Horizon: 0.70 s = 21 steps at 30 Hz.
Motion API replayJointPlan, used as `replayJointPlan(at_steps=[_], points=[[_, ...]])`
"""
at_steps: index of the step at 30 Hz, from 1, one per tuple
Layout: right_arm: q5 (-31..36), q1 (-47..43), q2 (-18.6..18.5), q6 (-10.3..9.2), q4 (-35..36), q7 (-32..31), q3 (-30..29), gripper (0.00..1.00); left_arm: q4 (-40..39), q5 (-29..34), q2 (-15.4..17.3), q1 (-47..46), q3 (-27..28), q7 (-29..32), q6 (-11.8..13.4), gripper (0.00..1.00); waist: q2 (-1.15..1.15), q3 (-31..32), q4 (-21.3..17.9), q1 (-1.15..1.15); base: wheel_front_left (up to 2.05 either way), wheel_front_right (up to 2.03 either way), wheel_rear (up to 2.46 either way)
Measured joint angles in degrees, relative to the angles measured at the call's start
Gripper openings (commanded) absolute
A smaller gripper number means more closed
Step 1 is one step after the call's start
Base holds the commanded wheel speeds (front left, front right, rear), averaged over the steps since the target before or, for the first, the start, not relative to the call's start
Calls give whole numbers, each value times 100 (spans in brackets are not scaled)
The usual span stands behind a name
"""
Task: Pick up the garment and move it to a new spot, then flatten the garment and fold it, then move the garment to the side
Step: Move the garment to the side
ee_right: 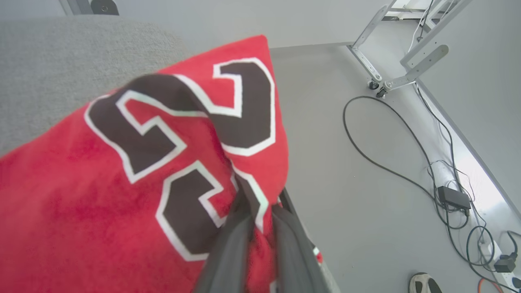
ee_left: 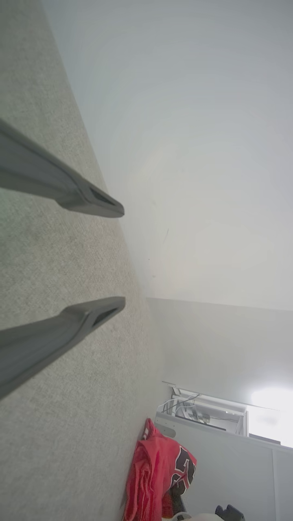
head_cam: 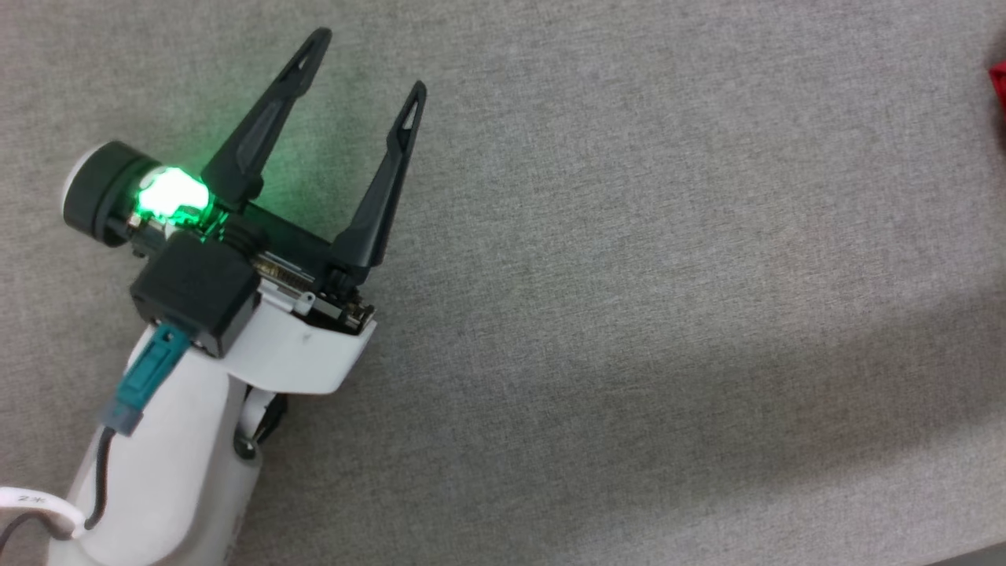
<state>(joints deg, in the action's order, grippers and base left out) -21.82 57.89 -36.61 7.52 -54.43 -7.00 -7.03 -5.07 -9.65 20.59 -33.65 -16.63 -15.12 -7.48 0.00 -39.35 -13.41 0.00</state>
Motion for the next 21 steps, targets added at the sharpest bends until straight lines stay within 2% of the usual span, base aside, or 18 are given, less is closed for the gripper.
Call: replayJointPlan(at_steps=[1,2,3,4,5,13,21], points=[[87,21,-12,0,-67,57,70,0,-2,1,-3,5,12,0,0,100,0,-2,8,0,0,0,0],[129,34,-33,0,-147,74,135,5,1,3,-9,14,27,0,0,100,0,1,12,0,0,0,0],[131,45,-45,0,-219,102,177,42,4,8,-18,22,45,0,0,100,0,8,15,0,0,0,0],[127,57,-49,0,-263,164,218,94,12,8,-25,28,63,0,0,100,0,19,18,0,0,0,0],[126,82,-53,0,-296,213,264,100,22,8,-40,37,86,0,0,100,0,35,19,0,0,0,0],[-43,96,-82,0,-257,556,850,100,324,-43,-286,319,308,0,19,100,0,350,70,0,0,0,0],[-537,-633,221,0,366,772,1937,100,811,-107,-665,999,671,0,37,100,0,960,232,0,0,0,0]])
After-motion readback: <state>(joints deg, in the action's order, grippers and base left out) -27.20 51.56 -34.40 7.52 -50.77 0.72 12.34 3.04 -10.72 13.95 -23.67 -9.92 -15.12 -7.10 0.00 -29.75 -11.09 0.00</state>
